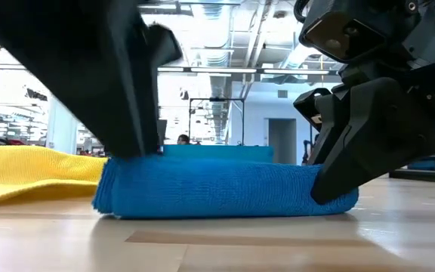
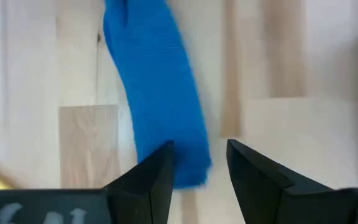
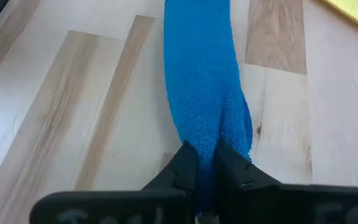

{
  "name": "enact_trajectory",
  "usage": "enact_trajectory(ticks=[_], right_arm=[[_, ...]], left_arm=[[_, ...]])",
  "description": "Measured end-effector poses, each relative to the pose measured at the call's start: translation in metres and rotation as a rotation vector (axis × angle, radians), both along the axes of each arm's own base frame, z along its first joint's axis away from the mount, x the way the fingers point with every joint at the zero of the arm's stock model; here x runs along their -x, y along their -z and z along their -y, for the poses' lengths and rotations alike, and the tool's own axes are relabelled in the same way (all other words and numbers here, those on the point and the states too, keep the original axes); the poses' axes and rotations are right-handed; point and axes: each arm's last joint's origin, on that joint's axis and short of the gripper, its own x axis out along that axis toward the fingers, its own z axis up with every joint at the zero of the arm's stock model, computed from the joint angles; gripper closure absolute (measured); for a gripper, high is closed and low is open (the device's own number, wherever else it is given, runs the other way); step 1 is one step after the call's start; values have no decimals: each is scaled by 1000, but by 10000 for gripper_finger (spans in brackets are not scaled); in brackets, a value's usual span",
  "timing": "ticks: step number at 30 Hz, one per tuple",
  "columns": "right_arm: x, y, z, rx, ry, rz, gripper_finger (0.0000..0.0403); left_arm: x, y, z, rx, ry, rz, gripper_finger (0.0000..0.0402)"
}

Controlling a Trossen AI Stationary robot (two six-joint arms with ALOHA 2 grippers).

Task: Roll microfiber towels into tight, uniform cylinder then place into a basket
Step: Roll the blue microfiber cloth, then put the rolled blue microfiber cloth into the blue bin

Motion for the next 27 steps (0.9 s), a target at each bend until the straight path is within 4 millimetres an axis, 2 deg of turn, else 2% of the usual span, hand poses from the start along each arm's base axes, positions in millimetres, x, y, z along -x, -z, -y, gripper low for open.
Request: enact_trajectory(ticks=[6, 10, 13, 20, 27], right_arm=[[0, 0, 0, -1, 0, 0, 361], [0, 0, 0, -4, 4, -1, 360], [0, 0, 1, -17, 20, -4, 360], [-1, 0, 2, -19, 24, -5, 360], [-2, 0, 3, -24, 27, -8, 360]], left_arm=[[11, -22, 24, -176, 71, 127, 262], [16, -24, 33, -290, 140, 194, 262], [19, -16, 32, -351, 178, 182, 262], [10, 24, 25, -403, 187, 98, 262], [11, 23, 28, -380, 163, 113, 262]])
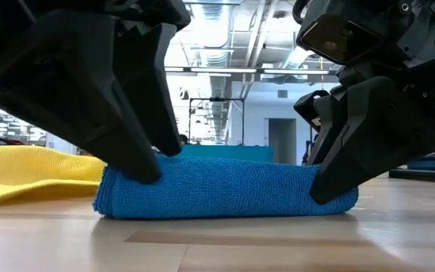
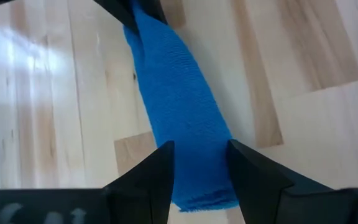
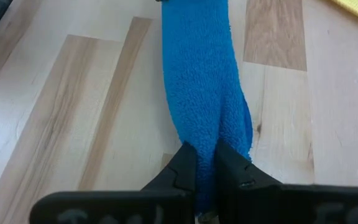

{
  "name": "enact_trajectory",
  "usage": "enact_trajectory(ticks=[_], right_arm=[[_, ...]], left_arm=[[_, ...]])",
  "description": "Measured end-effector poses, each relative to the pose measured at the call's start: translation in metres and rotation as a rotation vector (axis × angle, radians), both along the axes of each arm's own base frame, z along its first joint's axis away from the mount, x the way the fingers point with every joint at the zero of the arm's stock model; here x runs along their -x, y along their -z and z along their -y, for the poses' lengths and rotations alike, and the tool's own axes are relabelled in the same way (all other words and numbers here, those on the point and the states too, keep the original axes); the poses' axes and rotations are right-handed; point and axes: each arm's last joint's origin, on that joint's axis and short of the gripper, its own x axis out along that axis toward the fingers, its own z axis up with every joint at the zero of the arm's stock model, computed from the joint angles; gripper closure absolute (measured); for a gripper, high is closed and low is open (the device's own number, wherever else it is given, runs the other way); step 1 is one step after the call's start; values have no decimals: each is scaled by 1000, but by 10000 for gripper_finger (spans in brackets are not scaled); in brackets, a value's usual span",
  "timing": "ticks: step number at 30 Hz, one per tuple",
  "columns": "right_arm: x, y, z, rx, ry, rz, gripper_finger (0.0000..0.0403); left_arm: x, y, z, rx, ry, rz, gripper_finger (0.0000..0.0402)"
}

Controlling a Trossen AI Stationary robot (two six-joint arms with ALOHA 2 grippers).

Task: Roll microfiber towels into tight, uniform cylinder then place into a basket
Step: Put the rolled blue microfiber cloth into the blue bin

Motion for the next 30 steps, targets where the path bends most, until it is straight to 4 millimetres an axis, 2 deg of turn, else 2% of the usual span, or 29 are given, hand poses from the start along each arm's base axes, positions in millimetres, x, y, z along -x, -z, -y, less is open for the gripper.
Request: enact_trajectory(ticks=[9, 18, 21, 26, 30], right_arm=[[0, 0, 0, 0, 1, 1, 360], [0, 0, 0, 2, 3, 2, 360], [0, 0, 0, 3, 3, 2, 360], [0, 0, 0, 5, 4, 3, 360], [0, 0, 0, 5, 4, 3, 360]], left_arm=[[-6, 2, -7, 129, -9, -97, 257], [-14, 3, -20, 166, -49, -117, 200], [-14, 7, -25, 162, -75, -123, 192], [-13, 14, -36, 174, -165, -110, 206], [-13, 18, -41, 163, -196, -109, 256]])
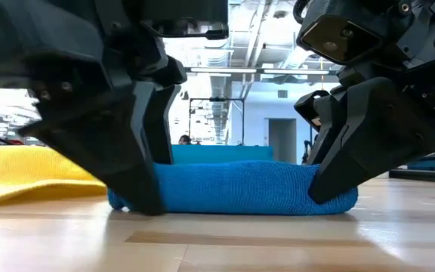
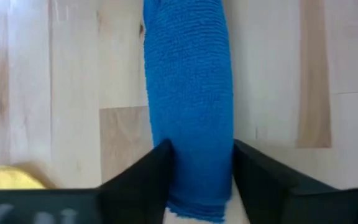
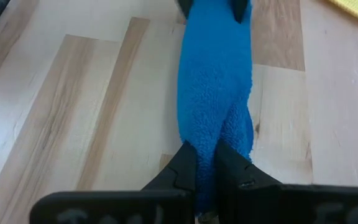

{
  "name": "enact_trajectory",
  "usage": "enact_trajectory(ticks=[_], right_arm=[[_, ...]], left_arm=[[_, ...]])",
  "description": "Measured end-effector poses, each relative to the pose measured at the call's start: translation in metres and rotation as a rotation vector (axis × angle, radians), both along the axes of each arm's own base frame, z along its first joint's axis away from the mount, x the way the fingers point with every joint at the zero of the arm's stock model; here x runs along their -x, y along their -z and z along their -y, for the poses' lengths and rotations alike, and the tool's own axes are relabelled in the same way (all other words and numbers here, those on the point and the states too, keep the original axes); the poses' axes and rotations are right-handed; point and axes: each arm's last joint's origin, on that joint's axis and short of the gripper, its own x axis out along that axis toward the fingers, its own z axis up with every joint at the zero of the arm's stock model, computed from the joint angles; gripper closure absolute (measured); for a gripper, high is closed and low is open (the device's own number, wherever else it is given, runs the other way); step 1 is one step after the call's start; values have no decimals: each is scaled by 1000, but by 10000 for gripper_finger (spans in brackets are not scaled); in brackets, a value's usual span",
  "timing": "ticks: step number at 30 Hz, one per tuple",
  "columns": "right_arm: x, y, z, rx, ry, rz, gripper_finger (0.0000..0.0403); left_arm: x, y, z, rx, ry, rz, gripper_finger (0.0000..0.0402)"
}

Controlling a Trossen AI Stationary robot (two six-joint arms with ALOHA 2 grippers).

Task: Roll microfiber towels into tight, uniform cylinder then place into a basket
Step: Put the rolled blue microfiber cloth into the blue bin

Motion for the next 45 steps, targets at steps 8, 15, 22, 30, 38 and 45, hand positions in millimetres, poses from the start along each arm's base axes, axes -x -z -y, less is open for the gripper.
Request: enact_trajectory(ticks=[8, 15, 22, 30, 38, 45], right_arm=[[1, 0, -1, -8, 22, 0, 367], [4, 0, -3, 39, 42, 18, 368], [5, -2, 0, 83, 64, 29, 368], [12, -21, 11, 165, 91, 25, 368], [4, -31, 29, 226, 104, 39, 368], [-9, -35, 50, 305, 114, 65, 368]], left_arm=[[3, 3, 0, -124, 33, 25, 379], [4, 4, -1, -195, 40, 39, 363], [5, 3, -3, -246, 60, 30, 377], [0, -8, -10, -331, 60, 31, 372], [-1, -27, -31, -382, 35, 6, 374], [3, -53, -52, -441, 16, -21, 376]])
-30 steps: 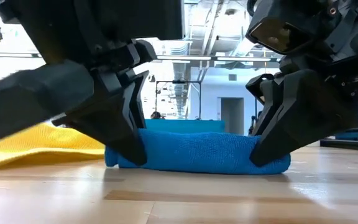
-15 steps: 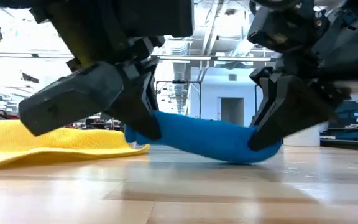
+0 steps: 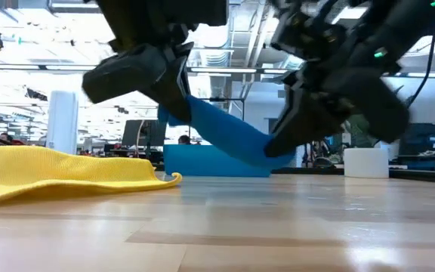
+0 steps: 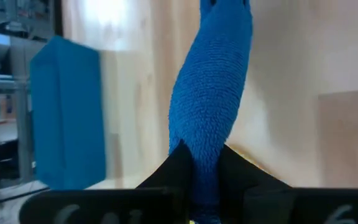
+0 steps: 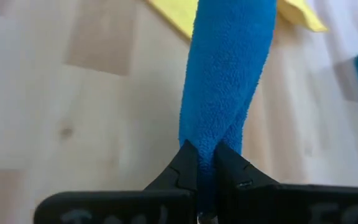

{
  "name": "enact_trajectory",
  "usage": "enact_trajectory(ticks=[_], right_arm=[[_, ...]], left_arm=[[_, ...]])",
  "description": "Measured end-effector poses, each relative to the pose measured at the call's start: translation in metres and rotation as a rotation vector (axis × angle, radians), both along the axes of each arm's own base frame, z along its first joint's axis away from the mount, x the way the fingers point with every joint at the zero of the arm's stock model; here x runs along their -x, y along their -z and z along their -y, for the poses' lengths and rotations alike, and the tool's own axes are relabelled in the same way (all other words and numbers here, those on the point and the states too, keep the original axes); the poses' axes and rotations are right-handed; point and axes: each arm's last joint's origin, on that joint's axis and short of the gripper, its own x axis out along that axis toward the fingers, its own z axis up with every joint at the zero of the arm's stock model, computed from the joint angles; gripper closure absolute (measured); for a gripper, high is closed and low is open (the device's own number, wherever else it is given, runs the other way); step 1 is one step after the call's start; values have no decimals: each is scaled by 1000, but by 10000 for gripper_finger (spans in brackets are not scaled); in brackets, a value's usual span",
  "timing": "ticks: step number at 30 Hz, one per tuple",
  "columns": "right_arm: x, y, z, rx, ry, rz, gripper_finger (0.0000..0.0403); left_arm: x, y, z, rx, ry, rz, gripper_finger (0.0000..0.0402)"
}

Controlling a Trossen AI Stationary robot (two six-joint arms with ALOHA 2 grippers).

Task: Roll microfiber towels into tight, uniform cylinder then place into a basket
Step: Put the rolled blue microfiber cloth into the blue bin

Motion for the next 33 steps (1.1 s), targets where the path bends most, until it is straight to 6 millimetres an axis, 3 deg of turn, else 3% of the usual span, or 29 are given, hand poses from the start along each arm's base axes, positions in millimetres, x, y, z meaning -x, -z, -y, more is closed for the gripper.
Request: enact_trajectory(ticks=[9, 22, 33], right_arm=[[-7, -24, 41, 82, 48, 8, 369], [-21, -49, 110, 212, 78, 44, 369], [-27, -60, 178, 278, 126, 20, 369]], left_arm=[[-1, -6, -47, -51, -60, -54, 374], [8, -41, -122, -66, -112, 20, 375], [8, -33, -199, -57, -125, 29, 374]])
